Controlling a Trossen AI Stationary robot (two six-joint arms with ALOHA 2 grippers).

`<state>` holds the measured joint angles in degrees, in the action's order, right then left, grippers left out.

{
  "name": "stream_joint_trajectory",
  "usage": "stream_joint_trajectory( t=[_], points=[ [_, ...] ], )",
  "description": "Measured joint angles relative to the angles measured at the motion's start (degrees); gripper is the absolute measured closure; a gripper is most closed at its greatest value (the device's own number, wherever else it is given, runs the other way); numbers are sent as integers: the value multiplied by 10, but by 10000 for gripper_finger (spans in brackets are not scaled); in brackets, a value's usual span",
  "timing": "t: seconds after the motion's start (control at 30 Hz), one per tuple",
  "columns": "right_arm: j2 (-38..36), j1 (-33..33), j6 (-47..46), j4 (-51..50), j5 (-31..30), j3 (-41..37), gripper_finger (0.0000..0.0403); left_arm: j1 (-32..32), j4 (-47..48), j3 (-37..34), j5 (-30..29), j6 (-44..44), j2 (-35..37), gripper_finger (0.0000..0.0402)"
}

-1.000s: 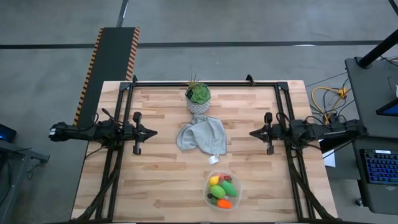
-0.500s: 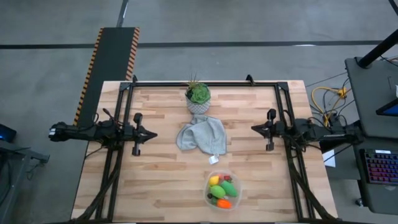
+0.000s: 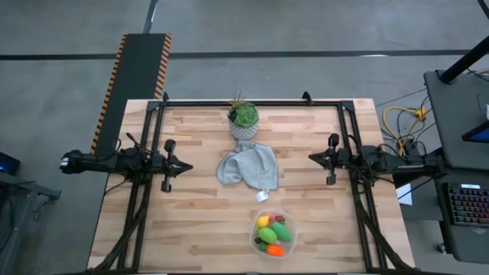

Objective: Pick and placing Produce into tupperware
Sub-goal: Return to Home Position

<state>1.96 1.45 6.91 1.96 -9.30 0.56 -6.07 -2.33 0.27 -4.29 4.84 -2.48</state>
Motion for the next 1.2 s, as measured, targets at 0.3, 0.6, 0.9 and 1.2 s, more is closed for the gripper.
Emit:
stream_joint_trajectory(
  t=[0.3,0.6,0.9,1.2],
  points=[
    [1,0,1,-1,2,0,394,0,4,0,1,5,-6,402],
    [1,0,2,-2,2,0,394,0,3,0,-1,0,-8,402],
    [1,0,2,-2,2,0,394,0,3,0,-1,0,-8,402],
    [1,0,2,-2,2,0,394,0,3,0,-1,0,-8,402]
  ],
)
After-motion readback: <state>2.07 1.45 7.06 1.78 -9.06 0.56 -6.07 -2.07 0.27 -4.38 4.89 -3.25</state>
